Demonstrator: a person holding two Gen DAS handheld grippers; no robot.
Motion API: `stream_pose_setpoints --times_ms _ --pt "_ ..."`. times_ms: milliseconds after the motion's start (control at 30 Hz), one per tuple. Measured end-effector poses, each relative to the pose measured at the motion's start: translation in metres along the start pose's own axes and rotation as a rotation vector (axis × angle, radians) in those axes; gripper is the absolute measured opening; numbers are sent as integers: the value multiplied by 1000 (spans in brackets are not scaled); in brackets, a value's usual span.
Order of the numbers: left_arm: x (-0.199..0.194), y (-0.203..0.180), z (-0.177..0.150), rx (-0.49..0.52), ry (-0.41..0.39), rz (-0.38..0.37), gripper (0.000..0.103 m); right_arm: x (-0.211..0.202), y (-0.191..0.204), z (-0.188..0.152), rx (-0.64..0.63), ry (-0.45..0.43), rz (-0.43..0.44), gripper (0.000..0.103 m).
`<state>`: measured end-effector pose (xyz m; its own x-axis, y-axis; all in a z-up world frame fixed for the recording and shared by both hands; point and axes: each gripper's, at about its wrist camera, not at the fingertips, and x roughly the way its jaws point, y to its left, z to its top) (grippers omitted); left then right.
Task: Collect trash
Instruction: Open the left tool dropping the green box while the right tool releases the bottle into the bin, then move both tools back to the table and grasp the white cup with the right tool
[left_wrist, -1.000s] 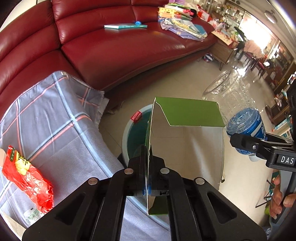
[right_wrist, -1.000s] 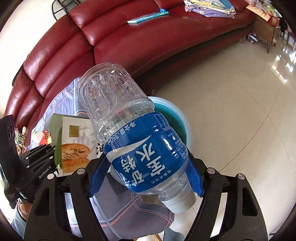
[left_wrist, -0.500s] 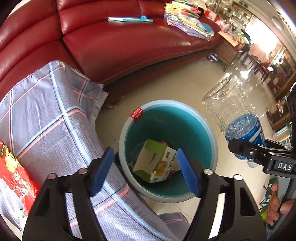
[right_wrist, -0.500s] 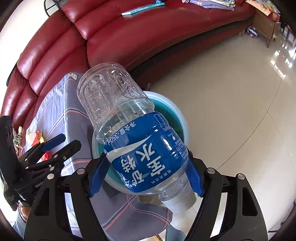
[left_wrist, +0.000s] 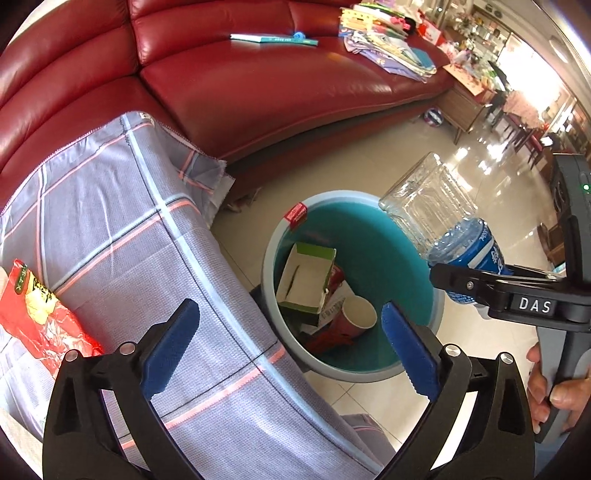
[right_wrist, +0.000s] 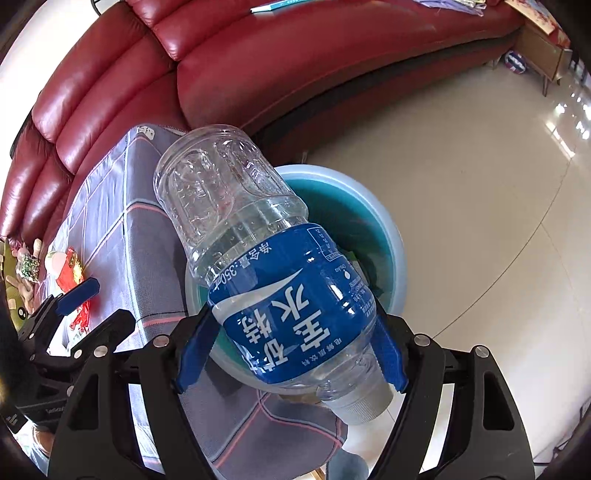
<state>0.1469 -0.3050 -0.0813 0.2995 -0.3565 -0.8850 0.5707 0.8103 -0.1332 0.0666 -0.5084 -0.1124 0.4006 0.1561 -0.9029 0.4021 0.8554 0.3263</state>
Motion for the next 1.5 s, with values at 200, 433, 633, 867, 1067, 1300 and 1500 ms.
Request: stream_pose_setpoints --times_ms 200,433,633,867,1067,1300,1500 --pt "-2 4 -2 -8 6 -7 99 5 5 1 12 25 1 81" --pt "-8 8 -7 2 -7 -2 99 2 9 -4 13 24 -24 85" --pt "-16 16 -14 -18 -10 -13 99 2 21 -7 13 37 -41 87" --pt "-35 35 -25 -56 -27 -10 99 -5 44 -13 -25 28 -62 88" --pt "-58 56 -39 -83 -49 8 99 -13 74 -24 -67 16 -57 88" --pt "-90 90 -75 -123 -66 52 99 -13 123 -47 -130 21 -27 88" --pt "-117 136 -113 -187 -77 108 99 -6 176 -76 -213 43 4 88"
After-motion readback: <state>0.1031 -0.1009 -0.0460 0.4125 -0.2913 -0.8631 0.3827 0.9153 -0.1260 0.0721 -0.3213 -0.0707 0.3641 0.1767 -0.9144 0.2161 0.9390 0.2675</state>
